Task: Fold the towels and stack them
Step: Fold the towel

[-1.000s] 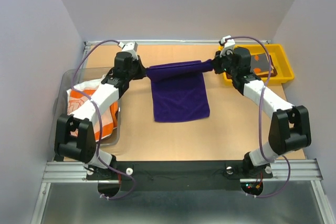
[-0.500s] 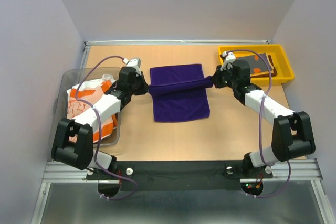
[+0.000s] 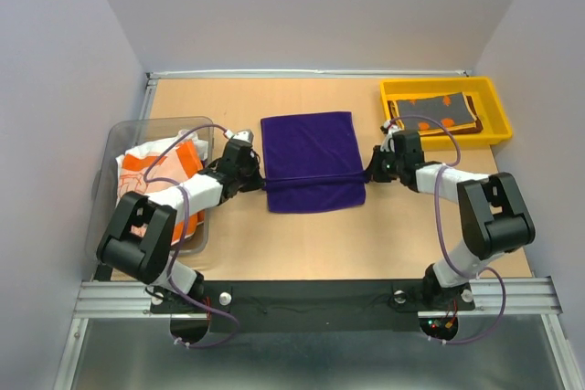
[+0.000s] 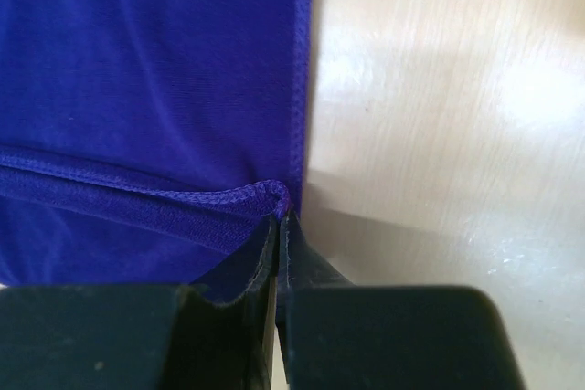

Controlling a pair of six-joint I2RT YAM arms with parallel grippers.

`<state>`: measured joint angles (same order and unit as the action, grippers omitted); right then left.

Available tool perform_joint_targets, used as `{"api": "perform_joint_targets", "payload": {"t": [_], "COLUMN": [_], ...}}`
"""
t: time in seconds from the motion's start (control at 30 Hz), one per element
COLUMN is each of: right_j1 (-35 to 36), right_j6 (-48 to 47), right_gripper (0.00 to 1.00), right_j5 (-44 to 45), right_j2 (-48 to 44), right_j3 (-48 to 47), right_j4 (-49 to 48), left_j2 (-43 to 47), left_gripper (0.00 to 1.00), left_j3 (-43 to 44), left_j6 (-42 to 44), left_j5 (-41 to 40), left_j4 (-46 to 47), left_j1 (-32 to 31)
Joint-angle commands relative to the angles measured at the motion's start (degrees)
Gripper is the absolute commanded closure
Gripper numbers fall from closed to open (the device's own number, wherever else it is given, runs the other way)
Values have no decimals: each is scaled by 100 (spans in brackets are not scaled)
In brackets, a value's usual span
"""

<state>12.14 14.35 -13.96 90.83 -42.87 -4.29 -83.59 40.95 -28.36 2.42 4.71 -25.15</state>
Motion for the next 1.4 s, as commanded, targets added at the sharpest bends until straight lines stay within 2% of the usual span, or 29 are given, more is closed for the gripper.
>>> {"api": "perform_joint_targets", "payload": {"t": [0.0, 0.2, 0.5, 0.77, 0.93, 1.23, 1.3, 1.37], "right_j1": [-72, -72, -71, -72, -63, -71, -54, -71], "right_j6": [165, 112, -29, 94, 226, 270, 253, 296], "right_gripper": [99, 99, 99, 99, 98, 97, 98, 95], "right_j5": [86, 156, 341, 227, 34, 112, 51, 7], "right_j2": [154, 32, -820, -1383, -1296, -443, -434, -504], "right_j3": [-19, -186, -625, -328, -20, 183, 165, 200], "right_j4": [-80, 95, 684, 1018, 1027, 852, 851, 860], "left_j2": [-183, -158, 703, 1178, 1012, 151, 89, 167], "left_gripper": [100, 100, 100, 100, 100, 100, 98, 91], "left_j3": [-70, 62, 633, 415, -16, -395, -456, -509], "left_j6": [-100, -47, 155, -20, -108, -222, -249, -267], "left_j5": [-470, -505, -874, -1129, -1006, -760, -778, -760], "left_j4": [39, -75, -610, -832, -542, 144, 179, 171], "left_j1": [10, -25, -385, -535, -561, -676, -693, -720]}}
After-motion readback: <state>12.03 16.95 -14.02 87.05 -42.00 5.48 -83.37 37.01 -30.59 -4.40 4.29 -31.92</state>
